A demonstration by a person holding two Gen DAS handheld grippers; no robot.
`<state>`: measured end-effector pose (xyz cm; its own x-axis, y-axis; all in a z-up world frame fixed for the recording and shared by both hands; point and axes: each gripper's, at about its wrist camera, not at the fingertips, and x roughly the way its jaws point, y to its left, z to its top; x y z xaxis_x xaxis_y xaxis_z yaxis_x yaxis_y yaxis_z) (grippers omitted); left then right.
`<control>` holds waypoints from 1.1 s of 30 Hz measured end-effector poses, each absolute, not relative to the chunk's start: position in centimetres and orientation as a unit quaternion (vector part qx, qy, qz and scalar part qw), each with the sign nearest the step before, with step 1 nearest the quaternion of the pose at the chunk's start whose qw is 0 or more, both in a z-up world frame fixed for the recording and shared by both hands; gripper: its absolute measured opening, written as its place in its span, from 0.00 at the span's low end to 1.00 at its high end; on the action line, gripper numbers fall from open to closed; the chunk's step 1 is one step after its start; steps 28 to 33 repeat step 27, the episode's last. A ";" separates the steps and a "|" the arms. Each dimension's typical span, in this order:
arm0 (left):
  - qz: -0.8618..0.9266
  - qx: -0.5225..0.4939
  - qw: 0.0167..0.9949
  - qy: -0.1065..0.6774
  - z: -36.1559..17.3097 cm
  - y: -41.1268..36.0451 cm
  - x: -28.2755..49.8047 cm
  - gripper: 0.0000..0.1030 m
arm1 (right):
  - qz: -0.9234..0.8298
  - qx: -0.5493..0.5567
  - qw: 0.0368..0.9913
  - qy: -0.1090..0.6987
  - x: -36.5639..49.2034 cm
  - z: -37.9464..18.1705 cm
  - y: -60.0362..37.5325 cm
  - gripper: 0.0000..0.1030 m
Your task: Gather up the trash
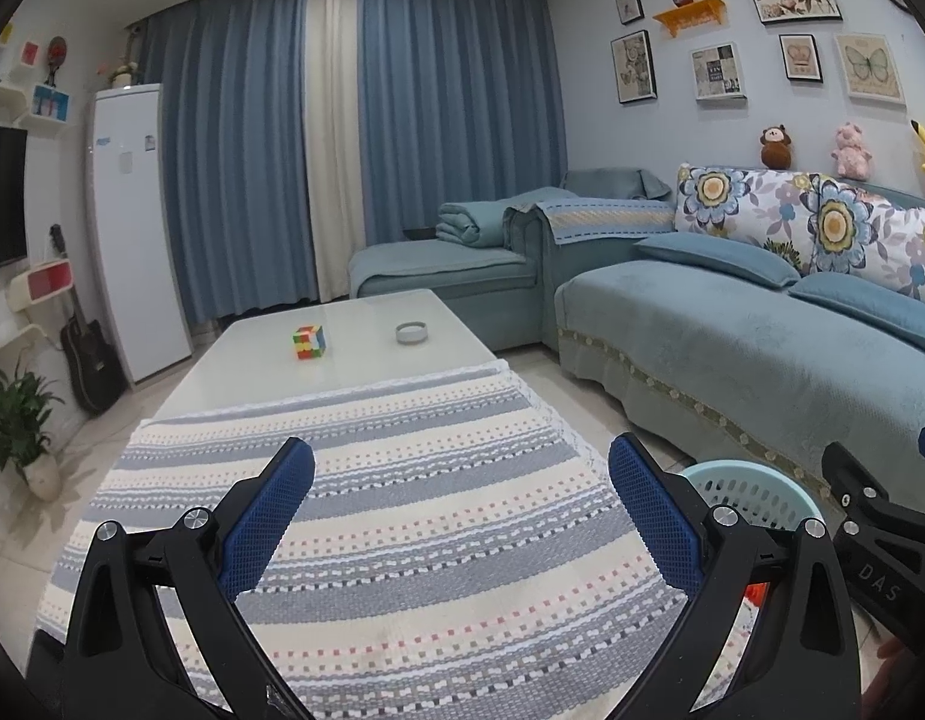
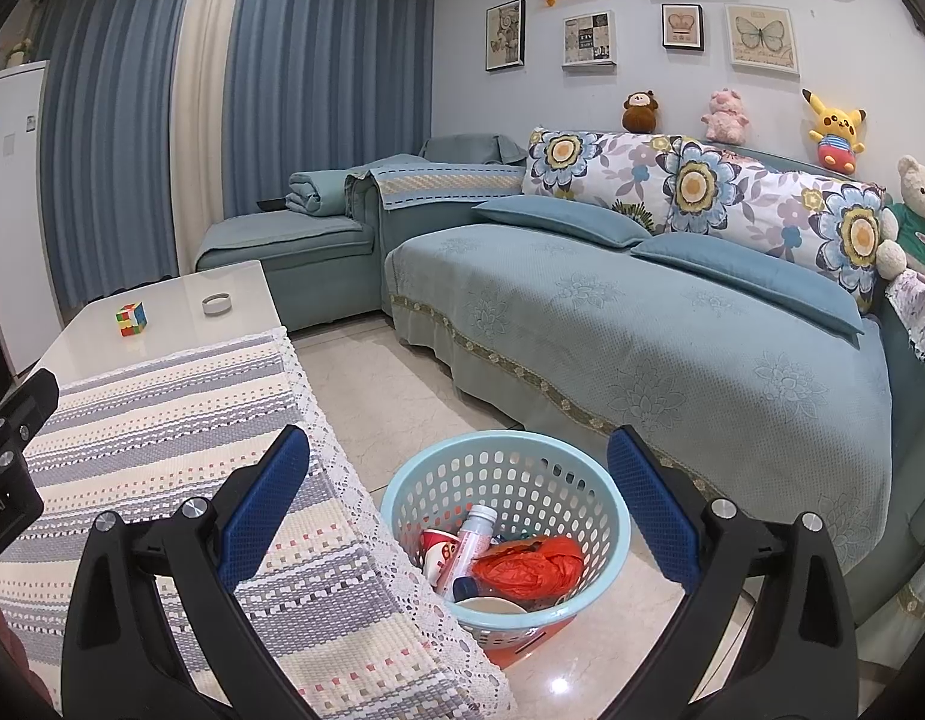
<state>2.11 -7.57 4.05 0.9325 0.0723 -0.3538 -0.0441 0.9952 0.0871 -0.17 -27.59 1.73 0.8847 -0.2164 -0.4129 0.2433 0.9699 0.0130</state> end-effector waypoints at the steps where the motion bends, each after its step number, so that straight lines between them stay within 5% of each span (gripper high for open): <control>1: 0.030 0.038 0.982 0.182 4.1 -7.6 2.1 0.93 | -0.121 0.030 0.970 0.209 -0.1 1.6 -27.6 0.92; 33: 0.010 0.013 0.978 0.210 3.6 -6.8 2.8 0.93 | -0.126 0.042 0.966 0.220 0.2 1.5 -27.9 0.92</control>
